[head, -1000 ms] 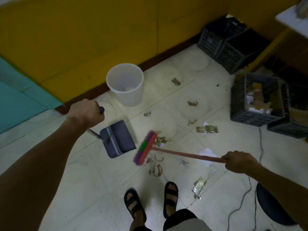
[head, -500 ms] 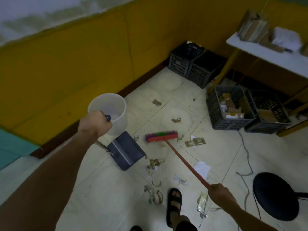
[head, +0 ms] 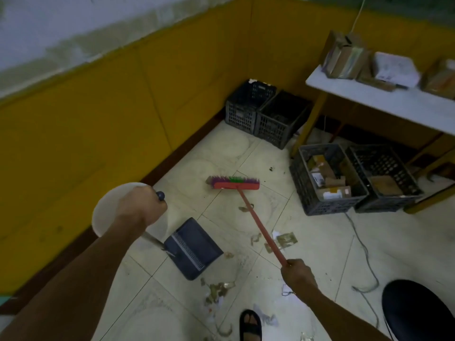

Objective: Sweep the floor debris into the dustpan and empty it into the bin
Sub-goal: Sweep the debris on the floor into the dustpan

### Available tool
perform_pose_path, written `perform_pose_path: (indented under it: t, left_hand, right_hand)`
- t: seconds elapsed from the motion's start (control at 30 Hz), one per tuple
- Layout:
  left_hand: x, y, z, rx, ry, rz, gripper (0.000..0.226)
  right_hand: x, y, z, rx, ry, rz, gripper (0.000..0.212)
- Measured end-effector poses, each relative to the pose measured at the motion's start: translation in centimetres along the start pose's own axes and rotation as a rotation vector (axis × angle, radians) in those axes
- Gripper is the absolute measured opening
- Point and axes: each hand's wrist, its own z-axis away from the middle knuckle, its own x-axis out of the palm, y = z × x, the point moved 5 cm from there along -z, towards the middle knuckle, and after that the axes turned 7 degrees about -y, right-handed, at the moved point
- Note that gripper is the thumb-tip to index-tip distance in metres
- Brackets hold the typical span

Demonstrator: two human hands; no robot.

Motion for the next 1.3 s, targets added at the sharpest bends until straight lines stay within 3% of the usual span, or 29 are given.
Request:
perform_pose_path:
  t: [0.2,0.53,0.73,0.8,0.9,1.07,1.2,1.3]
  left_hand:
    - [-2.4,2.1,-9.2,0.069,-0.033,0.137,0.025]
    - [-5.3,1.7,-23.3,0.277,-0.111,0.128,0.038]
    - [-5.4,0.3,-29.2,0.435,-0.098,0.061,0.037]
    - [-5.2,-0.3,-30.7,0.450,-0.085,0.057,0.040]
    - [-4.9,-0.8,-32.1,0.468,-0.082,0.048,0.024]
    - [-5.1,-0.1,-32.0,0.471,-0.098,0.044,0.041]
    - [-5.5,1.0,-30.1,0.447,-0.068,0.022,0.041]
    - [-5.5,2.2,-27.8,0.391,-0.045,0.015,0.040]
  right_hand:
    - [-0.2,-11.5,-5.1,-0.031,-0.025,-0.111,0.031]
    - [4.2,-29.8,-16.1,0.012,-0.006,-0.140,0.028]
    - [7.8,-34.9,-21.5,0.094,-0.079,-0.089,0.029]
    - [8.5,-35.8,-22.4,0.105,-0.126,-0.009,0.029]
    - [9.3,-35.1,-22.8,0.164,-0.196,0.089,0.029]
    - [8.0,-31.5,-21.4,0.144,-0.235,0.235,0.032]
    - [6.9,-26.8,-19.1,0.127,-0.265,0.306,0.030]
    - [5.9,-21.5,-17.5,0.123,-0.271,0.278,0.012]
